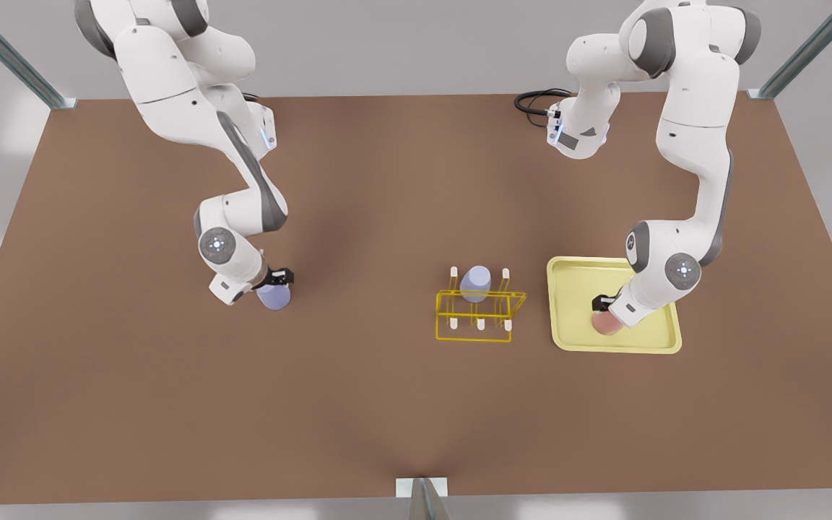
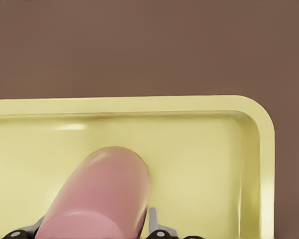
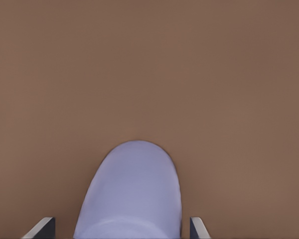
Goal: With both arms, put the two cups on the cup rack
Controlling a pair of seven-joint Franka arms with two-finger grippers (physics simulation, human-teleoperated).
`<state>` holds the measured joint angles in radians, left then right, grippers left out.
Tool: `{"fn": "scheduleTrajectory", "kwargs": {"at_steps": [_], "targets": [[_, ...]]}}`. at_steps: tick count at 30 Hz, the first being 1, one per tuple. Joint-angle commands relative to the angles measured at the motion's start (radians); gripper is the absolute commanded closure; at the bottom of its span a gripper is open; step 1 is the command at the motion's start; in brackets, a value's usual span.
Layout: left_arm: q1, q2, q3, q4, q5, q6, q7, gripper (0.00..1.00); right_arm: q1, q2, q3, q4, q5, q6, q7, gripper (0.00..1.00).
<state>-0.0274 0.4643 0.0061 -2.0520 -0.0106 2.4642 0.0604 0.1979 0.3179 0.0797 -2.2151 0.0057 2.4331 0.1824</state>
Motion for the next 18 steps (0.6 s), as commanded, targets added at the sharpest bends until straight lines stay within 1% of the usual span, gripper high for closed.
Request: {"fn": "scheduleTrajectory", "kwargs": {"at_steps": [1, 6, 8, 16, 18], "targets": [[0.0, 0.001, 0.0, 0.001, 0.001, 0.001, 0.001, 0.11, 0.0, 0.007, 0.0, 0.0, 0.0, 0.043, 0.028, 0.0], [0.0, 0.016, 0.0, 0.006, 0.0, 0.004, 0.001, 0.12, -0.003, 0.03, 0.0, 0.002, -0.006, 0.05, 0.028, 0.0], [0.0, 0.014, 0.0, 0.006, -0.002, 0.004, -0.001, 0.2, -0.003, 0.03, 0.0, 0.0, -0.006, 0.049, 0.028, 0.0], [0.006, 0.005, -0.002, 0.027, 0.005, 0.002, 0.004, 0.2, -0.003, 0.035, 0.0, -0.006, -0.007, 0.046, 0.026, 0.0], [0.0, -0.03, -0.003, 0.032, 0.001, -0.033, 0.003, 0.19, -0.003, 0.043, 0.0, -0.008, -0.007, 0.046, 0.026, 0.0]]}}
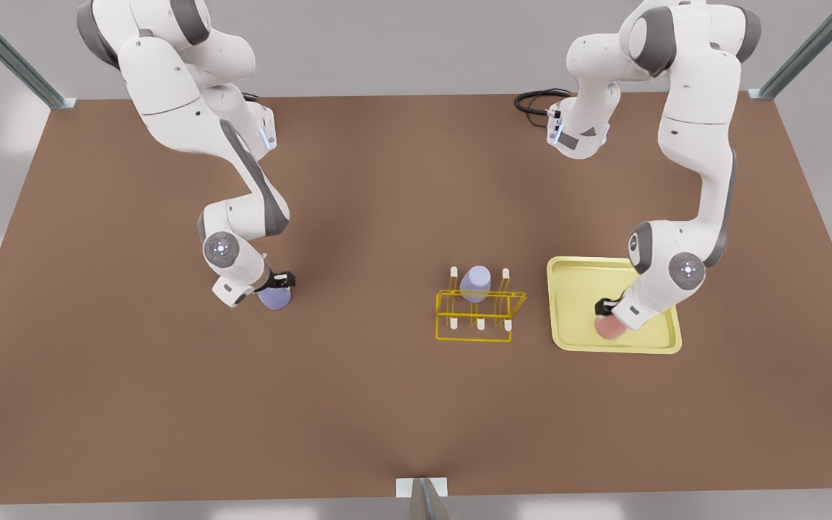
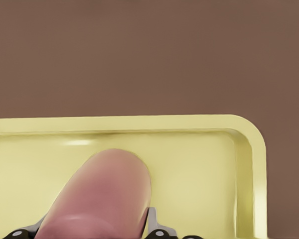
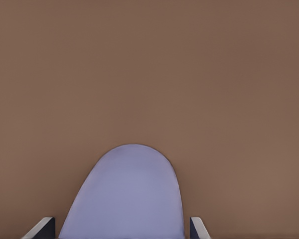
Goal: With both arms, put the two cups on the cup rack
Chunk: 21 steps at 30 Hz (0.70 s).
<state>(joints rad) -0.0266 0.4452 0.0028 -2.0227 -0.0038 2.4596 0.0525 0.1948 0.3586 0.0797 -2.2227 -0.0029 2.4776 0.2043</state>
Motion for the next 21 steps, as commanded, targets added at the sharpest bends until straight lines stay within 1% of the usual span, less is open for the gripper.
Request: {"fn": "scheduleTrajectory", "kwargs": {"at_steps": [1, 2, 3, 4, 5, 6, 7, 8, 9, 10, 11, 12, 13, 15, 16, 19, 21], "targets": [[-0.004, -0.016, -0.001, 0.002, -0.007, -0.045, 0.01, 0.19, 0.0, 0.002, 0.0, 0.0, 0.001, 0.001, 0.004, 0.0], [-0.004, -0.017, -0.003, 0.005, -0.007, -0.068, 0.009, 0.19, 0.0, 0.002, 0.0, 0.001, 0.001, 0.001, 0.004, 0.0], [-0.004, -0.02, -0.006, 0.054, -0.007, -0.181, 0.003, 0.19, -0.002, 0.005, -0.001, 0.001, 0.001, 0.0, 0.004, 0.0], [-0.004, -0.028, -0.013, 0.12, -0.005, -0.293, -0.025, 0.19, -0.002, 0.005, 0.0, 0.001, 0.001, -0.002, 0.004, 0.0], [-0.004, -0.025, -0.05, 0.24, -0.002, -0.454, -0.108, 0.19, -0.002, 0.005, -0.001, 0.001, 0.001, -0.002, 0.004, 0.0], [-0.006, -0.022, -0.079, 0.306, -0.002, -0.513, -0.151, 0.19, -0.002, 0.005, 0.0, 0.003, 0.001, -0.002, 0.004, 0.02], [-0.007, -0.02, -0.101, 0.341, -0.002, -0.513, -0.174, 0.19, -0.002, 0.005, 0.0, 0.003, 0.001, -0.003, 0.004, 0.09], [-0.007, 0.003, -0.115, 0.403, -0.002, -0.524, -0.213, 0.19, -0.002, 0.005, 0.0, 0.003, 0.001, -0.006, 0.004, 0.13], [-0.03, 0.055, -0.124, 0.487, -0.002, -0.557, -0.269, 0.19, -0.003, 0.005, 0.0, 0.005, 0.001, -0.006, 0.004, 0.13], [-0.064, 0.09, -0.124, 0.535, -0.002, -0.564, -0.33, 0.19, -0.003, 0.005, 0.0, 0.005, 0.001, -0.006, 0.004, 0.13], [-0.085, 0.121, -0.13, 0.568, -0.004, -0.564, -0.399, 0.19, -0.003, 0.005, 0.0, 0.008, 0.001, -0.006, 0.004, 0.15], [-0.11, 0.162, -0.15, 0.631, -0.007, -0.565, -0.473, 0.19, -0.003, 0.005, 0.0, 0.009, 0.001, -0.008, 0.004, 0.17], [-0.16, 0.207, -0.15, 0.716, -0.024, -0.619, -0.534, 0.19, -0.003, 0.005, 0.0, 0.012, 0.001, -0.008, 0.003, 0.17], [-0.187, 0.214, -0.152, 0.765, -0.09, -0.623, -0.603, 0.19, -0.006, 0.005, 0.0, 0.014, 0.001, -0.008, -0.002, 0.17], [-0.199, 0.214, -0.15, 0.765, -0.11, -0.654, -0.605, 0.19, -0.006, 0.005, 0.0, 0.015, 0.001, -0.008, -0.002, 0.17], [-0.248, 0.214, -0.149, 0.765, -0.097, -0.74, -0.612, 0.18, -0.006, 0.005, 0.0, 0.028, 0.001, -0.011, -0.01, 0.17], [-0.256, 0.231, -0.149, 0.763, -0.088, -0.732, -0.614, 0.18, -0.006, 0.005, 0.0, 0.029, 0.0, -0.012, -0.013, 0.17]]}}
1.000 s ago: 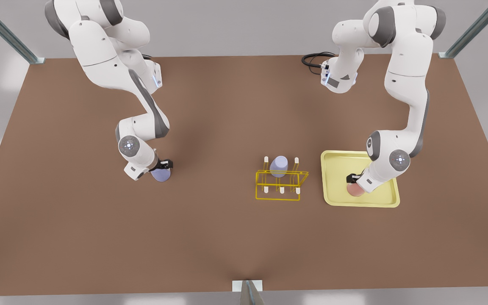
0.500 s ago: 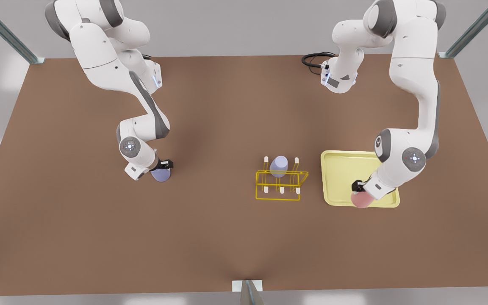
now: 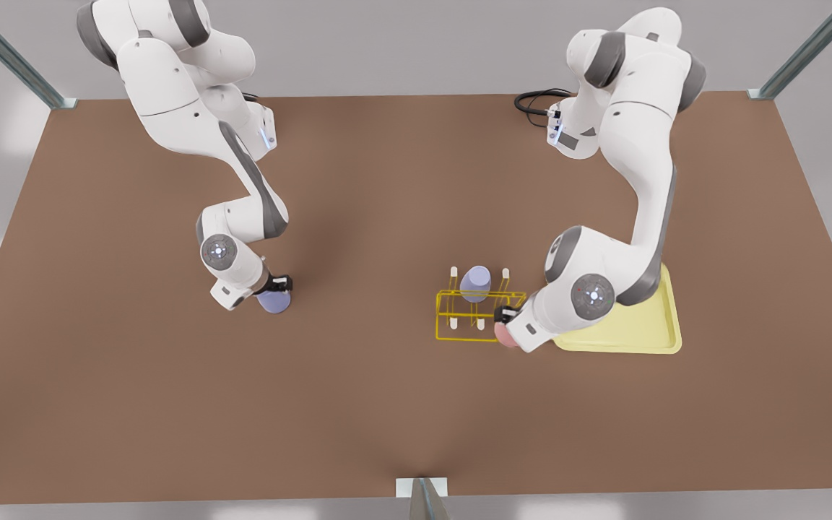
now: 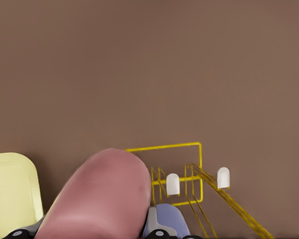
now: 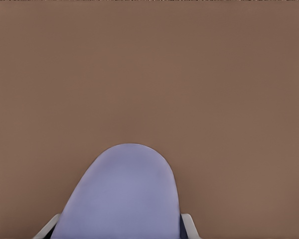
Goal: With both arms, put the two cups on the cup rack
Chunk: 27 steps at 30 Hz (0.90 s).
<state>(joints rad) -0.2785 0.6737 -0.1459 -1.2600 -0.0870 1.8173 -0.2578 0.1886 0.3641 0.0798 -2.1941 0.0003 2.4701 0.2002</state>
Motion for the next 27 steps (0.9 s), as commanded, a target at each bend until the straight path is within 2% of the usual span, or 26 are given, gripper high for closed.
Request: {"fn": "scheduleTrajectory", "kwargs": {"at_steps": [1, 4, 5, 10, 11, 12, 13, 14, 16, 17, 18, 21, 27], "targets": [[-0.005, 0.007, 0.0, 0.001, -0.005, -0.092, -0.311, 0.18, 0.0, -0.002, 0.0, 0.008, -0.003, -0.005, -0.012, 0.17], [-0.019, 0.017, 0.0, -0.007, -0.003, -0.095, -0.356, 0.18, 0.009, -0.013, 0.002, 0.033, -0.003, -0.01, -0.018, 0.17], [-0.022, 0.02, 0.0, -0.007, -0.003, -0.09, -0.356, 0.0, 0.009, -0.013, 0.014, 0.047, -0.003, -0.011, -0.019, 0.17], [-0.013, 0.015, 0.005, -0.004, -0.002, -0.108, -0.35, 0.0, 0.009, -0.008, 0.089, 0.135, 0.001, -0.011, -0.033, 0.17], [0.001, 0.004, 0.02, 0.08, 0.023, -0.254, -0.348, 0.0, 0.009, -0.008, 0.113, 0.16, 0.003, -0.011, -0.033, 0.17], [0.019, 0.004, 0.025, 0.267, 0.049, -0.427, -0.348, 0.0, 0.009, -0.004, 0.133, 0.188, 0.004, -0.011, -0.03, 0.17], [0.07, -0.029, 0.025, 0.35, 0.049, -0.469, -0.347, 0.0, 0.009, -0.002, 0.156, 0.209, 0.004, -0.011, -0.03, 0.17], [0.107, -0.052, 0.026, 0.355, 0.065, -0.47, -0.214, 0.0, 0.009, -0.001, 0.176, 0.226, 0.003, -0.011, -0.03, 0.17], [0.105, -0.083, 0.016, 0.35, 0.259, -0.565, 0.184, 0.0, 0.031, 0.015, 0.206, 0.266, 0.004, -0.01, -0.028, 0.17], [0.059, -0.212, 0.026, 0.199, 0.361, -0.55, 0.339, 0.0, 0.052, 0.027, 0.212, 0.3, 0.003, -0.01, -0.022, 0.17], [0.007, -0.377, 0.029, -0.087, 0.402, -0.33, 0.321, 0.0, 0.075, 0.044, 0.212, 0.341, 0.003, -0.011, -0.022, 0.17], [0.039, -0.382, 0.051, -0.058, 0.244, -0.362, 0.198, 0.0, 0.13, 0.118, 0.213, 0.461, 0.004, -0.01, -0.022, 0.17], [0.045, -0.381, 0.049, -0.03, 0.224, -0.388, 0.196, 0.0, 0.184, 0.243, 0.213, 0.666, 0.003, -0.011, -0.019, 0.16]]}}
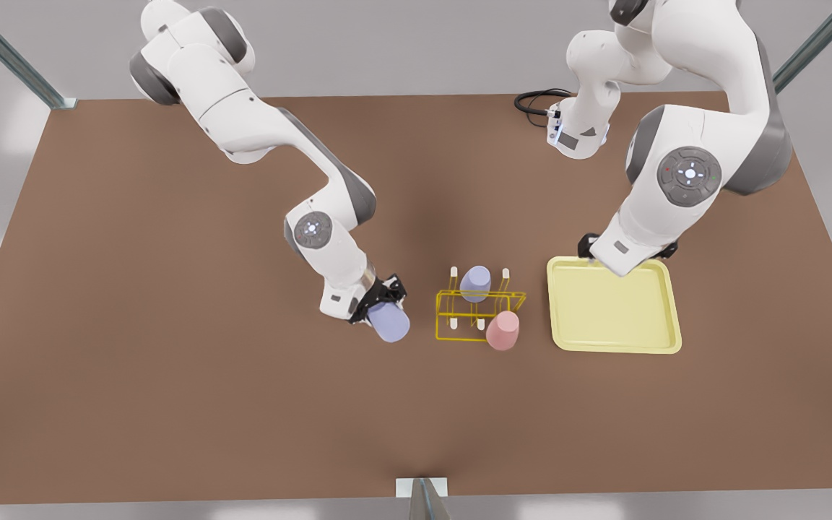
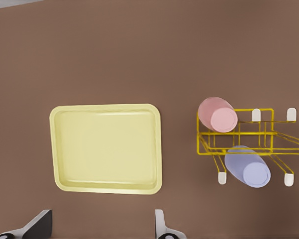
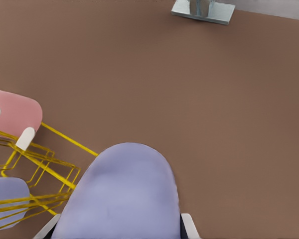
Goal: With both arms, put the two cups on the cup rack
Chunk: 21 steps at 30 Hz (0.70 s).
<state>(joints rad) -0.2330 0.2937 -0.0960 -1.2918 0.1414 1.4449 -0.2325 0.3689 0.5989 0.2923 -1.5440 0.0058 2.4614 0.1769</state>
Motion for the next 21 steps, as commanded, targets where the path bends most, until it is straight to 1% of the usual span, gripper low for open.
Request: {"fn": "scheduleTrajectory", "kwargs": {"at_steps": [1, 4, 5, 10, 16, 21], "targets": [[0.001, -0.001, 0.001, 0.002, -0.005, -0.015, 0.171, 0.0, 0.016, 0.027, 0.001, 0.045, -0.003, -0.001, -0.002, 0.16], [0.001, -0.001, 0.001, 0.002, -0.005, -0.015, 0.173, 0.0, 0.042, 0.053, 0.001, 0.094, -0.004, 0.005, -0.008, 0.16], [0.001, -0.001, 0.001, 0.002, -0.006, -0.015, 0.173, 0.0, 0.044, 0.058, 0.018, 0.097, -0.004, 0.008, -0.008, 0.16], [0.0, -0.002, 0.001, 0.002, -0.006, -0.015, 0.173, 0.0, 0.044, 0.082, 0.047, 0.111, -0.004, 0.016, -0.022, 0.16], [0.0, -0.002, 0.001, 0.002, -0.006, -0.015, 0.173, 0.0, 0.044, 0.142, 0.087, 0.137, -0.004, 0.079, -0.051, 0.16], [0.0, -0.004, -0.001, 0.002, -0.006, -0.02, 0.173, 0.0, 0.038, 0.145, 0.094, 0.14, -0.004, 0.087, -0.076, 0.16]]}}
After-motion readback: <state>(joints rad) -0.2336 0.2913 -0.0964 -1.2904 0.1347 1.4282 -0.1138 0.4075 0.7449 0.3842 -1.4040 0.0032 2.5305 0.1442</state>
